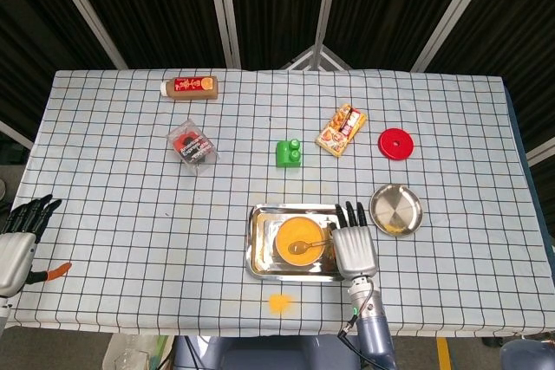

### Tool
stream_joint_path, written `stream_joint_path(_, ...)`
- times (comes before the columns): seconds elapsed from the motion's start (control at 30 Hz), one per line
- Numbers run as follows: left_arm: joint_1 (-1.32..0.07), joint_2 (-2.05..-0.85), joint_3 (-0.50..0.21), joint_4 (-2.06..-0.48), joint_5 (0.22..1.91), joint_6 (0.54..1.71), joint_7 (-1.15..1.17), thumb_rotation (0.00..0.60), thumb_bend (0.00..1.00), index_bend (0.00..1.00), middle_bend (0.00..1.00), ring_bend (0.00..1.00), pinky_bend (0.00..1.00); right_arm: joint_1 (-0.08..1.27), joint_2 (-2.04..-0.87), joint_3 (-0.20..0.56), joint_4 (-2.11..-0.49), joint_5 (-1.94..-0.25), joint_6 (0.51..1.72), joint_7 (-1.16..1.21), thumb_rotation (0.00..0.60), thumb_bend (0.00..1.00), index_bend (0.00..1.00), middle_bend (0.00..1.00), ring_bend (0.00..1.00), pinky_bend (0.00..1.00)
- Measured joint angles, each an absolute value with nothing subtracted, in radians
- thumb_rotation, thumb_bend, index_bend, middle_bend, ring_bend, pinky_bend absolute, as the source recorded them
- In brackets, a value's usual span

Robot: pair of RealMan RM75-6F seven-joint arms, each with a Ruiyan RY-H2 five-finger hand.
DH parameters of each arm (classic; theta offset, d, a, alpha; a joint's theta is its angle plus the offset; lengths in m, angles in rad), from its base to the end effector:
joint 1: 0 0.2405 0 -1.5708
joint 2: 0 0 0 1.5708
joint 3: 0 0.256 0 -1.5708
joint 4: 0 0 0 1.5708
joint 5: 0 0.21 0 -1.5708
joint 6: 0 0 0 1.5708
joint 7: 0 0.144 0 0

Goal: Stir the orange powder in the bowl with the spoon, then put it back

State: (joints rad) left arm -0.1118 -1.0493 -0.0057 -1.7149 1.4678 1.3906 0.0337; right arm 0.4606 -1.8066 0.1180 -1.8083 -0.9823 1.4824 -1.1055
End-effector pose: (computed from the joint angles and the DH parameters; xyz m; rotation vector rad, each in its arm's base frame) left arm -0.3041 0.1773 0.1549 -1.4542 -1.0020 -0.8223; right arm -0.1338 -0.2296 -0.0386 1.6317 -0.8772 0.6258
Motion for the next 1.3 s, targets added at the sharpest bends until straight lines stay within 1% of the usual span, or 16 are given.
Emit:
stream_joint_path(0.3,-0.112,-1.048,-0.004,-1.718,1.465,1.388,0.034,0.6,0.0,0.0,0.0,0.0,0.0,0.454,-1.796,0.098,-1.824,-0.972,1.488,-1.117,0.6,0.64,0.45,0.14,0.0,0.0)
stream_joint_path(0.93,-0.111,-1.048,-0.004,-1.721,1.462,1.385,0.032,0.6,0.0,0.0,0.0,0.0,0.0,0.438,-1.773,0.055,-1.88,-0.981,1.502,-1.122,0.6,0.65,0.45,0.14,0.0,0.0)
stream_joint_path(1.2,-0.111,-1.048,-0.004,-1.72,1.461,1.386,0.031,0.6,0.0,0.0,0.0,0.0,0.0,0.44,-1.773,0.058,-1.874,-1.01,1.5,-1.096,0.6,0.55,0.45,0.14,0.0,0.0)
stream_joint_path(1.3,-0.111,-1.048,-0.004,-1.72,1.461,1.386,0.032,0.6,0.0,0.0,0.0,0.0,0.0,0.441,-1.772,0.064,-1.869,-1.016,1.5,-1.09,0.6,0.52,0.42,0.14,0.0,0.0)
